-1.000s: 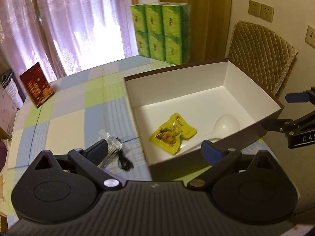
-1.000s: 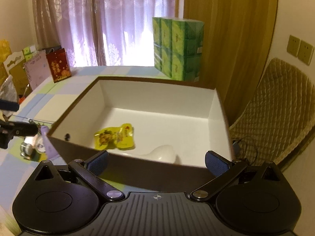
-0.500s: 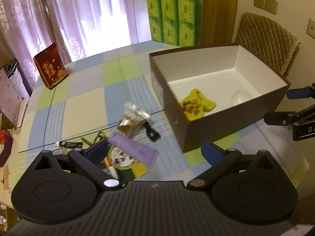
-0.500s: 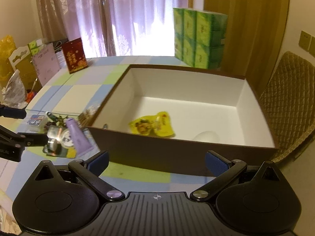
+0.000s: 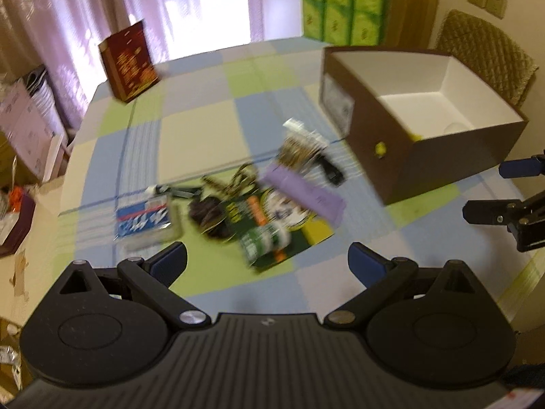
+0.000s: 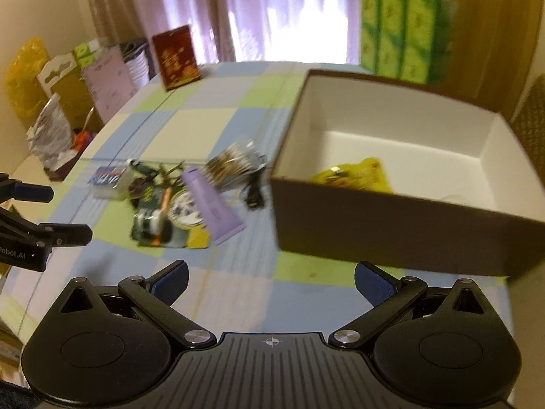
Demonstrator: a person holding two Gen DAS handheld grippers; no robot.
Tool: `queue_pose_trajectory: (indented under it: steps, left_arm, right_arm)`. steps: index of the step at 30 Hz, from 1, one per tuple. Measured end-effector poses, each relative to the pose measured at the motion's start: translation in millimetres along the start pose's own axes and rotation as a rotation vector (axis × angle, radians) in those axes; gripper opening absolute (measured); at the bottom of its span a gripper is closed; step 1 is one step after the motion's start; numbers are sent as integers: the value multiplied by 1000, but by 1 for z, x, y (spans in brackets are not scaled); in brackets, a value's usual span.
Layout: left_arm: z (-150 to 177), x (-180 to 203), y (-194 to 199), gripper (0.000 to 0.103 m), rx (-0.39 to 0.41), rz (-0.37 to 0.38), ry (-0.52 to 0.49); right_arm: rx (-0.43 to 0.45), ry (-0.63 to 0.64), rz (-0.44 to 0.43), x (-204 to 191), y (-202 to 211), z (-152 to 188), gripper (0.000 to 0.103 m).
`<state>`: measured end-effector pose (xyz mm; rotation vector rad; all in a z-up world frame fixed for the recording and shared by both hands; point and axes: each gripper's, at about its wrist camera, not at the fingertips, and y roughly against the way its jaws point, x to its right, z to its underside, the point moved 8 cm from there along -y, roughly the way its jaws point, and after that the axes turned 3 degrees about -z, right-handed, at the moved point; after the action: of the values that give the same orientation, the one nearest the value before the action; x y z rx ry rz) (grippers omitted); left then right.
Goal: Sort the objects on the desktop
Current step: 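Withdraw both tools from the box back toward the item pile, then grasp the purple tube with the right gripper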
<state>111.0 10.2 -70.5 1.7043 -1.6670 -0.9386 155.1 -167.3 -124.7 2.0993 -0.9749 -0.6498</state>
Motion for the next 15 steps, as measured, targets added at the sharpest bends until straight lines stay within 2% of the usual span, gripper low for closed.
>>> queue_pose_trajectory:
  steps: [10, 15]
  left_arm:
    - [21, -52, -7, 99, -28, -23, 26]
    - [23, -70, -14, 99, -35, -24, 21]
  right_arm:
    - [-40, 1, -59, -49, -42, 2, 101]
    - [0, 8, -50, -54, -60, -4, 100]
